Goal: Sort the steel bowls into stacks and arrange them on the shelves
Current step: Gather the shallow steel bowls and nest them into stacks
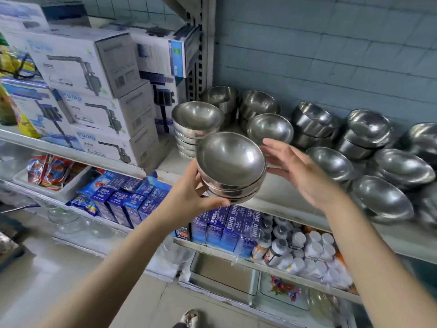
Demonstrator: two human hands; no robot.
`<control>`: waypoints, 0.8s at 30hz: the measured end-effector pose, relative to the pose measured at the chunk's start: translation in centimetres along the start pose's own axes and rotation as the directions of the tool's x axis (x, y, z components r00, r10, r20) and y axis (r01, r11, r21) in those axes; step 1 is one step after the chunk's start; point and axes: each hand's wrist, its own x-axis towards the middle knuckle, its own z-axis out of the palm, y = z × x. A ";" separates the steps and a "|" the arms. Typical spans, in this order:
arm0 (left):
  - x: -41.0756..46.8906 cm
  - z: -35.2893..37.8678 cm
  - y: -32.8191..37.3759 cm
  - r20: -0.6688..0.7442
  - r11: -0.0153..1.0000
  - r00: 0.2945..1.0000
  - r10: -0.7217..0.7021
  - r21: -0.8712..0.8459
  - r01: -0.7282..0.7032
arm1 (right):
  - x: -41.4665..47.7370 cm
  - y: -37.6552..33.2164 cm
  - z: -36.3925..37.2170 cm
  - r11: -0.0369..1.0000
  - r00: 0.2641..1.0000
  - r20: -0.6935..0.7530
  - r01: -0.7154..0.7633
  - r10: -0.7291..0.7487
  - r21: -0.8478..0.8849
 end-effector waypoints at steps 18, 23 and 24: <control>10.0 8.7 -4.4 0.322 0.979 0.946 -0.017 0.197 -0.049 | -3.0 4.5 -4.5 0.903 0.958 -0.241 -0.238 0.157 -0.357; 10.4 8.6 -4.9 0.352 0.988 0.936 0.012 0.138 -0.064 | -3.3 6.0 -3.5 0.933 0.929 -0.337 -0.248 0.152 -0.262; 10.5 8.5 -4.9 0.369 0.992 0.929 0.019 0.109 -0.064 | -3.5 6.4 -3.3 0.938 0.924 -0.352 -0.244 0.147 -0.247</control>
